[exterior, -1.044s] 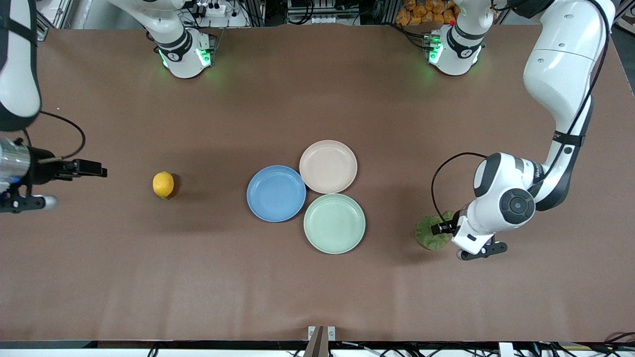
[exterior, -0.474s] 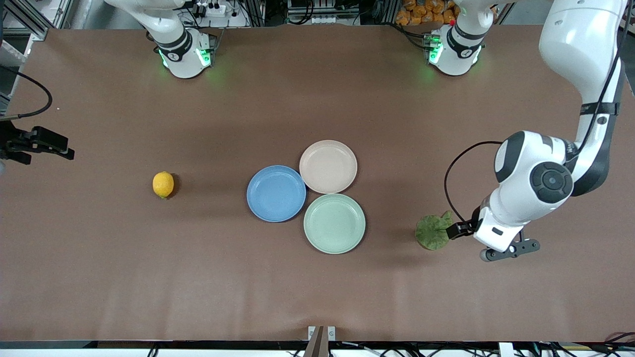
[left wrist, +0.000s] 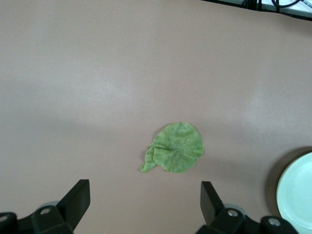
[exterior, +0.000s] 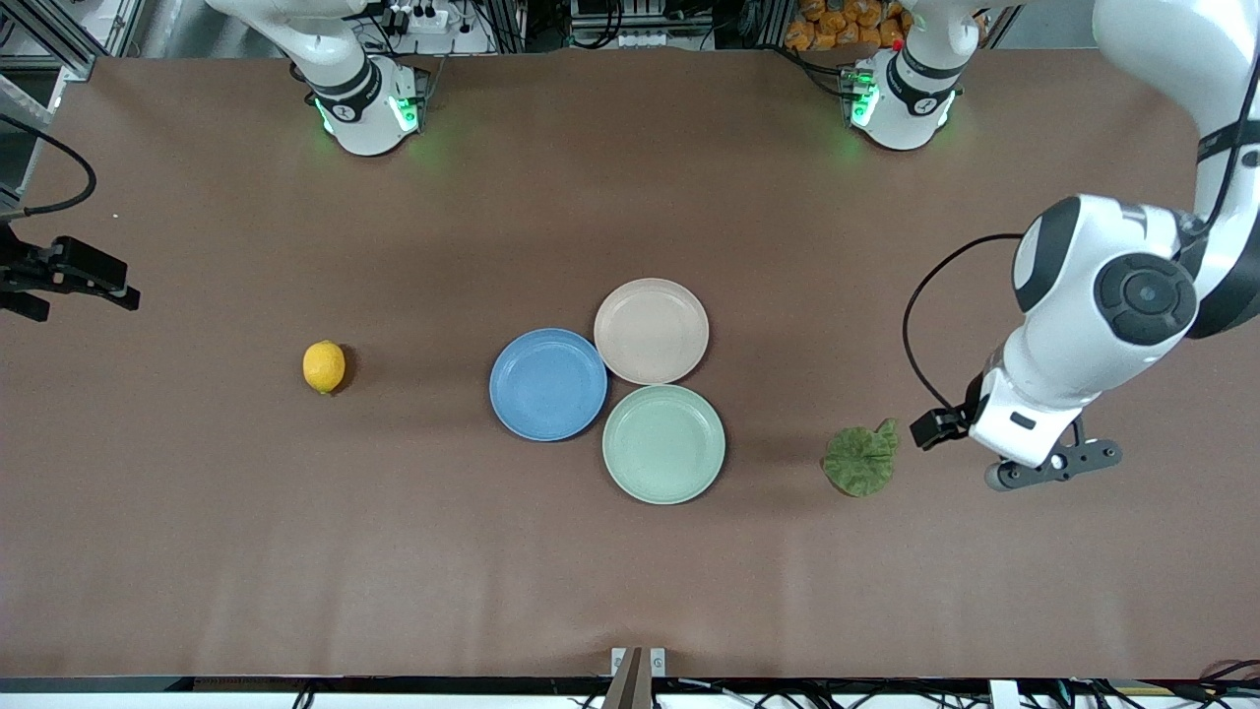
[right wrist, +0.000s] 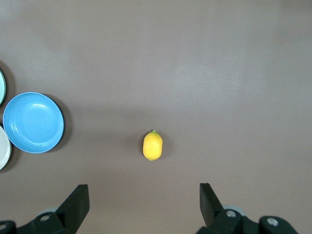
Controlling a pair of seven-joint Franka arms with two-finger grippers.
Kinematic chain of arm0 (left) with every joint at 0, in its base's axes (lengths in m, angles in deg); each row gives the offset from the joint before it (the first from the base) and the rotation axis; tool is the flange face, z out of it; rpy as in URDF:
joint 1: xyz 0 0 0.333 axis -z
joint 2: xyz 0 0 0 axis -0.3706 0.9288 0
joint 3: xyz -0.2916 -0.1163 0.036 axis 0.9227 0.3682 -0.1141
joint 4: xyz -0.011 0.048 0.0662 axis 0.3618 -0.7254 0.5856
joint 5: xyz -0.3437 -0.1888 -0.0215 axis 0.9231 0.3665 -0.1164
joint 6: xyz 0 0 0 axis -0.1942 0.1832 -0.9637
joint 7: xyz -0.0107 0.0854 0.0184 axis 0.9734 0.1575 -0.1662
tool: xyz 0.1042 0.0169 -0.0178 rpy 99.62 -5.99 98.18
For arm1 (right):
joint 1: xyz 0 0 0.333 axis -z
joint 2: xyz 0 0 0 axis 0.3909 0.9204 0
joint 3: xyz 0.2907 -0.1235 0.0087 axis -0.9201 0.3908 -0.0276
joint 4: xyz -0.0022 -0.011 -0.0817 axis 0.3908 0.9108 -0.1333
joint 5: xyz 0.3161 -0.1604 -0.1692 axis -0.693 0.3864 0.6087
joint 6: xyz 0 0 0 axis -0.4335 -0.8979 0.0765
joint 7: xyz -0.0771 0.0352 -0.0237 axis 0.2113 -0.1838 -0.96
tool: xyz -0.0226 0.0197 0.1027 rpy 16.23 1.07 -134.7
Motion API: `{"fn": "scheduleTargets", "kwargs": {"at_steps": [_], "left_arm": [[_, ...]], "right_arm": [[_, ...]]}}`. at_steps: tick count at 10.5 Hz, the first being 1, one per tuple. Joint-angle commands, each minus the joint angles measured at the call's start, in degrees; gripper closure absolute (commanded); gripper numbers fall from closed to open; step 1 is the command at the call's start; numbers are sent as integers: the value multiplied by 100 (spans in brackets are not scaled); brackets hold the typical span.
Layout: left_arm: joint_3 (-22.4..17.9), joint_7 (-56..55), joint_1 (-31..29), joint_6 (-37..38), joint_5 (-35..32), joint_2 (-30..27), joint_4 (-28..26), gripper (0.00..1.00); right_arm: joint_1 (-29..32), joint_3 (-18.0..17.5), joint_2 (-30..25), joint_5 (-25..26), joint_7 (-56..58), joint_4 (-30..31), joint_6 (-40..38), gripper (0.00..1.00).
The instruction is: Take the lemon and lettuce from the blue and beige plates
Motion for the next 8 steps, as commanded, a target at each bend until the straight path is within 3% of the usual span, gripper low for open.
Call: {"fn": "scheduleTargets", "kwargs": {"at_steps": [1,2,8], "left_arm": [[10,126,-23,508,106,-519,-106,0],[10,213,-23,762,289,-686,-88,0],[-43,503,-198,1467,1167,-1583,-79,0]], "right_arm": [[-23,-106,-240,244,23,33,-400,0],[-58,-106,-301,244,23,51,-698,0],[-129,-106,-697,253,23,595,-780,0]]}}
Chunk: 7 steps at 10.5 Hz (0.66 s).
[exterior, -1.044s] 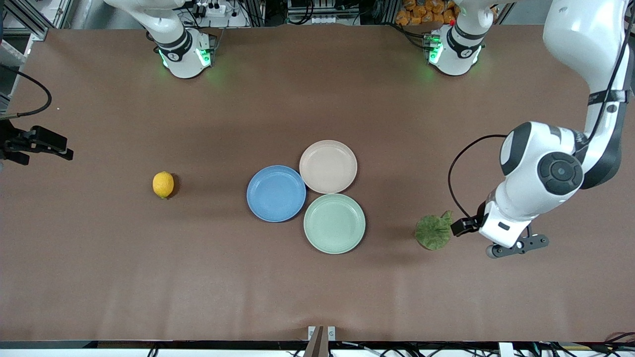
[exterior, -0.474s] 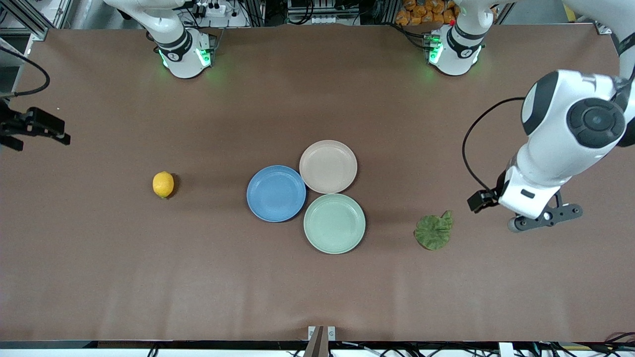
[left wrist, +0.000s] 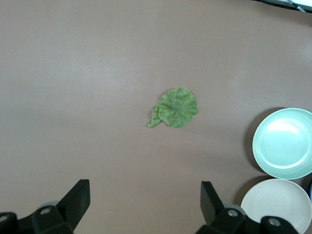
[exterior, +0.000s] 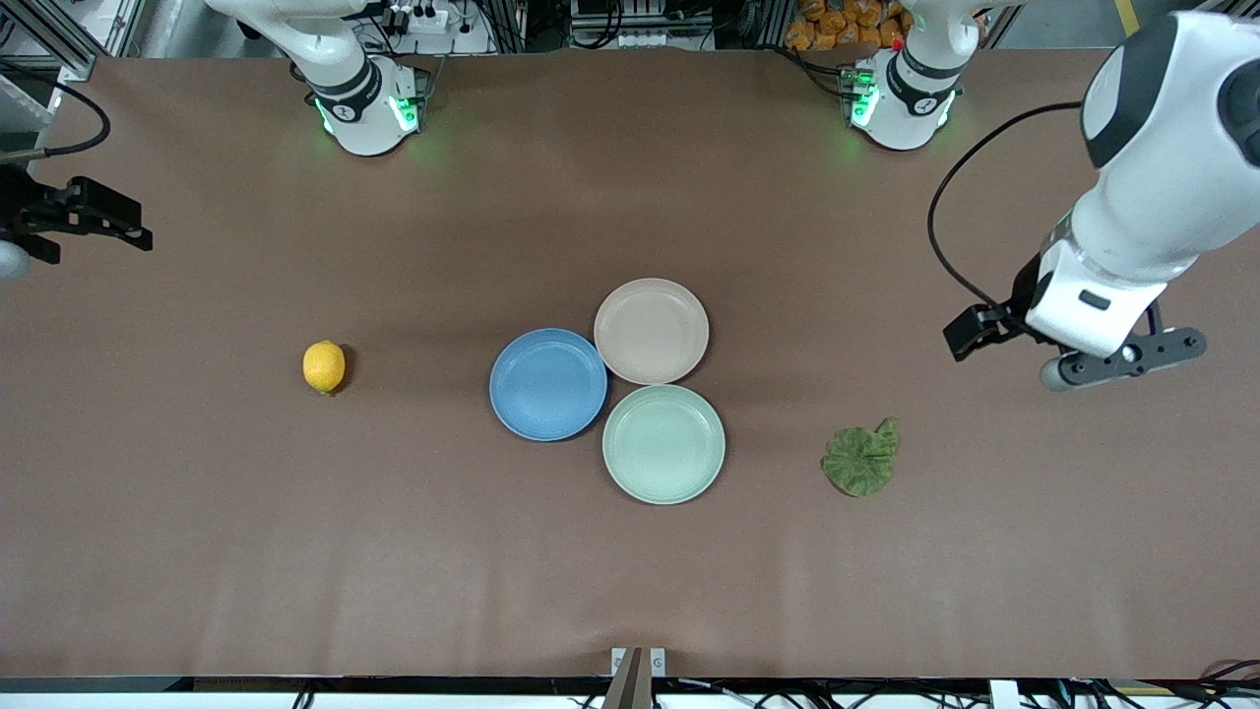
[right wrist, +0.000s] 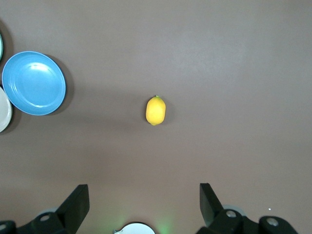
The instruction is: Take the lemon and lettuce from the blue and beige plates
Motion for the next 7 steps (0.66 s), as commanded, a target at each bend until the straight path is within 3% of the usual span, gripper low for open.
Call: {"fn": "scheduleTargets", "kwargs": {"at_steps": [1,7], "left_arm": [[-26,295,-292,112,542,-353,-86,0],[-165,717,-364,332,737,-705,-86,0]], "right_arm": [[-14,-11,-272,107,23,330,40,0],[-155,15,-263,125,23,330,-4,0]]}}
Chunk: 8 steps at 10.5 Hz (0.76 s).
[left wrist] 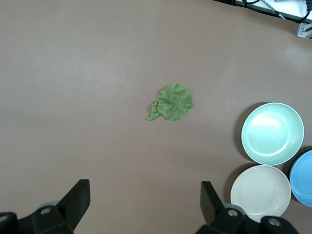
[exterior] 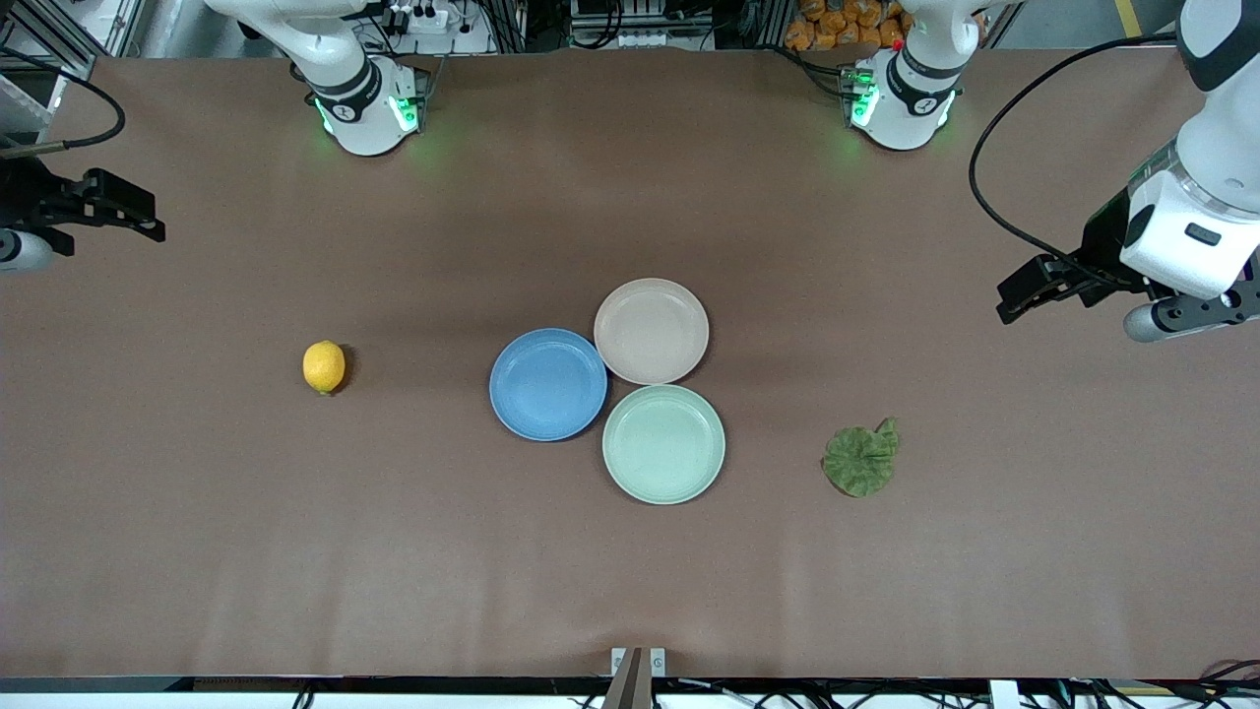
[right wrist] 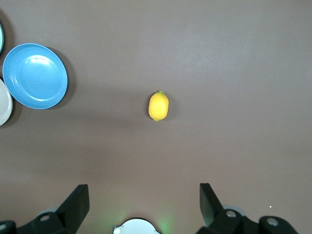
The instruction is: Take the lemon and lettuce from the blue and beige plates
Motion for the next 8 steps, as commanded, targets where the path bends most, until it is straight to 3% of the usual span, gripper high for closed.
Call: {"fn": "scheduleTargets", "kwargs": {"at_steps": [1,2,5,8], "left_arm": [[-438,306,322,79,266,-296,-94,0],[-798,411,586,79,276,-358,-112,0],[-1099,676,702,132,276,-393,-112,0],[-1066,614,729,158,276,-350,-121,0]], "right_arm": [[-42,19,-172,111,14,161,6,0],[-33,19,-164,111,23,152,24,0],[2,19,-163,111,23,152,24,0],[2,28,-155,111,23,152,24,0]]}}
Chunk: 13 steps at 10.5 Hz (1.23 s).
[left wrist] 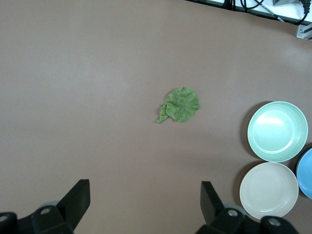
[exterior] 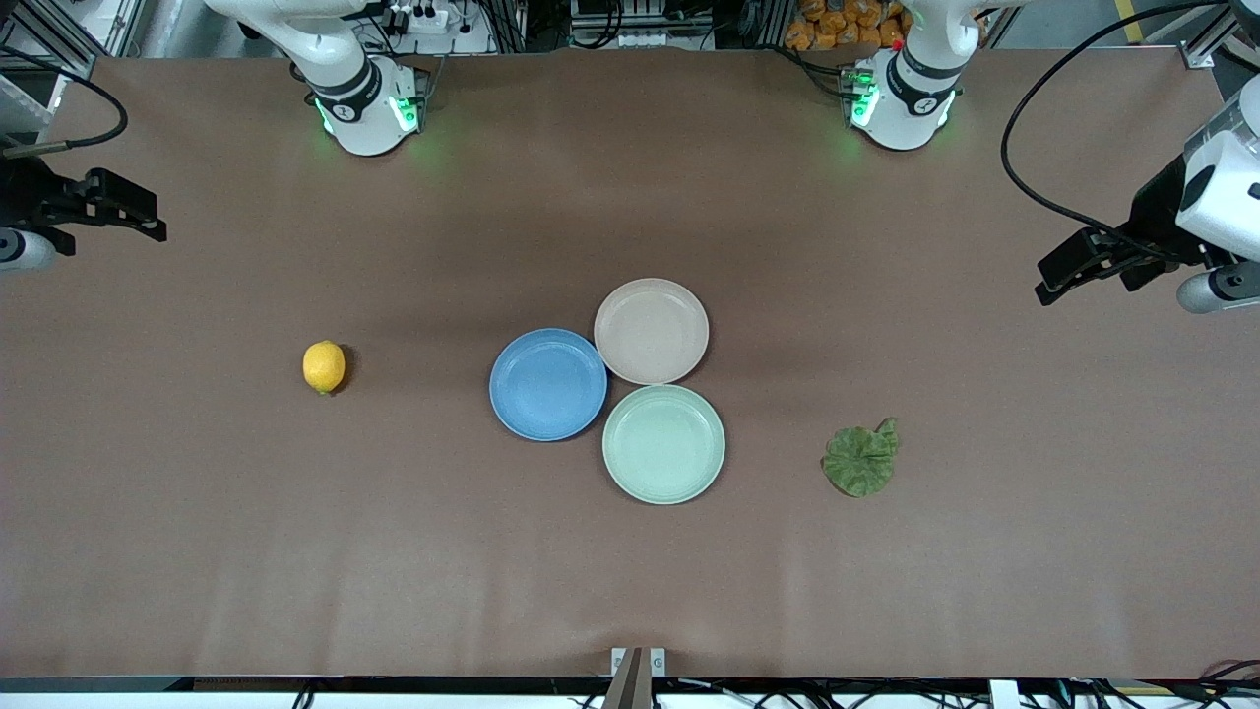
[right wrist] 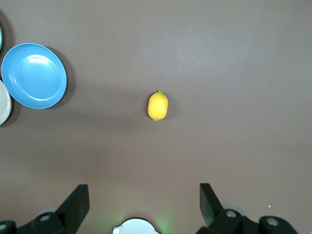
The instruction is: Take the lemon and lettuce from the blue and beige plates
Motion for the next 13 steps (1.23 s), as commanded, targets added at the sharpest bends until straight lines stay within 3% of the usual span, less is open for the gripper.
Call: {"fn": "scheduleTargets", "kwargs": {"at_steps": [1,13], "left_arm": [[-59,89,35,60,159,-86,-89,0],[-103,141,-44,218,185,-103,-72,0]], "right_arm": [[9,1,-152,91,23,150,24,0],[106,1,-134,56,14,168,322,0]]}}
